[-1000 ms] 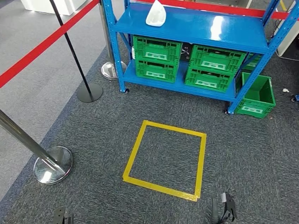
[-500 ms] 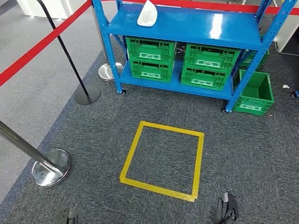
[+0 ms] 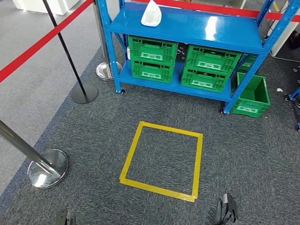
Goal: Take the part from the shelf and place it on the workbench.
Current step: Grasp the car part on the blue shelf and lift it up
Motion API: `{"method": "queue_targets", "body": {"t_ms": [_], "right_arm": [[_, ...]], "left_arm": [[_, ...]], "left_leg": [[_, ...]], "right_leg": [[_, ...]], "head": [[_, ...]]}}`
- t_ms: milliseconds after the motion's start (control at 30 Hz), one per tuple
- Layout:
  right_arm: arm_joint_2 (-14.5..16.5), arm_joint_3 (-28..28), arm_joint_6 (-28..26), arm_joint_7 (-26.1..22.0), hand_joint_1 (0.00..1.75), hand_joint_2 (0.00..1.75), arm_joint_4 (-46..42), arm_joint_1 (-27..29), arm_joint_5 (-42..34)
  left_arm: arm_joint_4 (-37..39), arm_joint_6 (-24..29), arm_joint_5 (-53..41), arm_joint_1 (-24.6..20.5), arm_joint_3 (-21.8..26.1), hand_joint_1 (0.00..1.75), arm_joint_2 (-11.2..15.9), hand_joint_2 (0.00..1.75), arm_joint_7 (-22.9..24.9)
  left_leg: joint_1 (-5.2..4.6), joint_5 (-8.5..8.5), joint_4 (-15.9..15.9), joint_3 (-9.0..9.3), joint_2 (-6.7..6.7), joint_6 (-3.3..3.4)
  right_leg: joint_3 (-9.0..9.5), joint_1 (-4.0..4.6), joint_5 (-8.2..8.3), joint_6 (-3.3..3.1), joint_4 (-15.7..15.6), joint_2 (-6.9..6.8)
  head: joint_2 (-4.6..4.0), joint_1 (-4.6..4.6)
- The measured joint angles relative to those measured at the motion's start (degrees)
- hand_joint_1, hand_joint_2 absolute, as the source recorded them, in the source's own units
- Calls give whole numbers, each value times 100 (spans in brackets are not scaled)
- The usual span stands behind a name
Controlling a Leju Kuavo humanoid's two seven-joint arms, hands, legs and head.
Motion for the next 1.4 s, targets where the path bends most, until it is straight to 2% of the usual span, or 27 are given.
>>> {"method": "queue_targets", "body": {"t_ms": [133, 167, 300, 333, 367, 400, 467, 500, 533, 567, 633, 667, 700, 800, 867, 900, 967, 1000, 1033, 1067, 1100, 1167, 1200, 1267, 1300, 1367, 1400], "right_arm": [[9, -10, -9, 0, 0, 0, 0, 1, 2], [13, -11, -9, 0, 0, 0, 0, 0, 2], [28, -25, -5, -18, 0, 0, 0, 0, -16], [30, -40, -5, -29, 0, 0, 0, -1, -23], [31, -62, -5, -40, 0, 0, 0, -3, -27], [31, -83, -5, -47, 0, 0, 0, -5, -28], [31, -113, -5, -52, 0, 0, 0, 1, -31], [31, -120, -6, -52, 0, 0, 1, 8, -32], [31, -129, -7, -52, 0, 0, 1, 14, -33], [31, -139, -8, -52, 0, 0, 2, 14, -36], [31, -155, -9, -52, 0, 0, 2, 0, -40], [32, -158, -8, -52, 0, 0, 2, -17, -41], [32, -160, -8, -53, 0, 0, 2, -32, -42], [33, -167, -7, -50, 0, 0, 3, -39, -33], [32, -190, -7, -46, 0, 0, 4, -37, -9], [31, -203, -7, -44, 0, 0, 5, -41, 2], [32, -229, -2, -40, 0, 0, 7, -43, 14], [32, -238, 1, -39, 0, 0, 8, -40, 16], [33, -246, 3, -37, 0, 0, 8, -38, 17], [33, -253, 4, -37, 0, 0, 9, -38, 17], [33, -258, 4, -37, 0, 0, 9, -41, 18], [33, -264, 4, -37, 0, 0, 9, -49, 19], [33, -266, 4, -37, 0, 0, 9, -54, 20], [32, -268, 5, -37, 0, 0, 9, -48, 21], [32, -269, 5, -37, 0, 0, 9, -36, 22], [32, -269, 6, -37, 0, 0, 9, -14, 22], [35, -268, 7, -36, 0, 0, 9, -14, 22]], "left_arm": [[0, 0, 0, -1, 37, 0, 14, 0, 0], [0, 0, 0, -2, 40, 0, 17, 0, 0], [0, 6, -23, -5, 55, 0, 19, 0, 0], [0, 8, -38, -9, 61, 0, 17, 0, 0], [0, 9, -54, -13, 68, 0, 16, 0, 0], [0, 10, -65, -15, 74, 0, 14, 0, 0], [0, 11, -70, -13, 83, 0, 10, 0, 0], [0, 10, -70, -11, 86, 0, 8, 0, 0], [0, 10, -71, -11, 89, 0, 7, 0, 0], [0, 10, -73, -10, 92, 0, 5, 0, 0], [1, 9, -86, -9, 97, 0, 4, 0, 1], [1, 9, -93, -8, 98, 0, 5, 0, 1], [1, 9, -98, -9, 99, 0, 5, 0, 1], [2, 3, -107, -14, 99, 0, -2, 0, 1], [2, -5, -117, -17, 99, 0, -3, 0, 2], [2, -7, -122, -17, 99, 0, -3, 0, 2], [2, -11, -132, -10, 99, 0, -5, 0, 2], [2, -11, -137, -4, 99, 0, -7, 0, 2], [2, -12, -140, 1, 101, 0, -8, 0, 2], [2, -11, -143, 3, 102, 0, -7, 0, 2], [2, -11, -147, 3, 104, 0, -5, 0, 2], [2, -11, -155, -3, 106, 0, -5, 0, 2], [2, -11, -157, -9, 107, 0, -8, 0, 3], [3, -11, -157, -16, 108, 0, -16, 0, 8], [4, -11, -157, -18, 108, 0, -16, 0, 11], [4, -11, -156, -17, 110, 0, -16, 0, 13], [4, -11, -156, -16, 112, 0, -15, 0, 13]], "left_leg": [[-71, -30, 40, -11, 0, 62], [-82, -36, 48, -13, 1, 76], [-83, -11, 17, -5, 5, 144], [-66, 11, -15, 7, 9, 166], [-46, 32, -48, 20, 16, 184], [-29, 45, -68, 30, 25, 194], [-26, 43, -70, 29, 36, 195], [-21, 40, -69, 31, 40, 187], [-11, 35, -69, 37, 40, 171], [6, 27, -67, 51, 39, 145], [46, -2, -60, 93, 38, 62], [53, -21, -43, 106, 39, 9], [54, -31, -34, 113, 42, -42], [74, -33, -32, 105, 77, -161], [91, -199, 171, 14, 84, -206], [89, -384, 475, -128, 76, -217], [74, -810, 1379, -561, 58, -222], [71, -933, 1750, -747, 53, -223], [70, -934, 1915, -837, 49, -219], [71, -818, 1841, -811, 47, -213], [74, -621, 1558, -677, 32, -207], [89, -243, 762, -283, -102, -201], [99, -150, 441, -123, -178, -184], [103, -124, 160, 2, -255, -119], [102, -137, 145, 8, -224, -69], [91, -129, 143, 9, -160, 18], [83, -123, 140, 10, -120, 55]], "right_leg": [[22, -91, -7, 327, -41, -1], [24, -106, -8, 382, -45, -1], [25, -127, -10, 471, -62, -5], [-13, -122, -68, 475, 9, -21], [-114, -114, -198, 475, 212, -39], [-289, -109, -396, 470, 571, -59], [-748, -100, -816, 472, 1523, -80], [-910, -100, -907, 476, 1853, -82], [-955, -101, -871, 479, 1939, -85], [-867, -102, -720, 479, 1752, -89], [-429, -106, -292, 482, 896, -143], [-219, -100, -155, 465, 499, -168], [-93, -91, -88, 433, 252, -187], [-86, -49, -92, 274, 169, -145], [-95, -46, -76, 191, 160, -109], [-95, -51, -65, 162, 148, -94], [-108, -44, -61, 133, 146, -65], [-112, -41, -61, 127, 147, -42], [-113, -42, -61, 126, 147, -12], [-111, -45, -59, 131, 148, 25], [-107, -52, -58, 143, 149, 70], [-109, -56, -56, 201, 160, 164], [-122, -48, -55, 238, 169, 209], [-155, -37, -40, 316, 155, 283], [-162, -48, -30, 347, 135, 306], [-234, -55, -139, 384, 263, 204], [-352, -47, -300, 389, 522, 112]], "head": [[0, -6], [0, -7], [0, -8], [0, -4], [0, 9], [0, 23], [0, 48], [0, 50], [0, 51], [0, 51], [0, 60], [0, 71], [0, 67], [0, 33], [0, 26], [0, 17], [0, 3], [0, 0], [0, -2], [0, -4], [0, -5], [0, -25], [0, -40], [0, -61], [0, -55], [0, -31], [0, -15]]}}
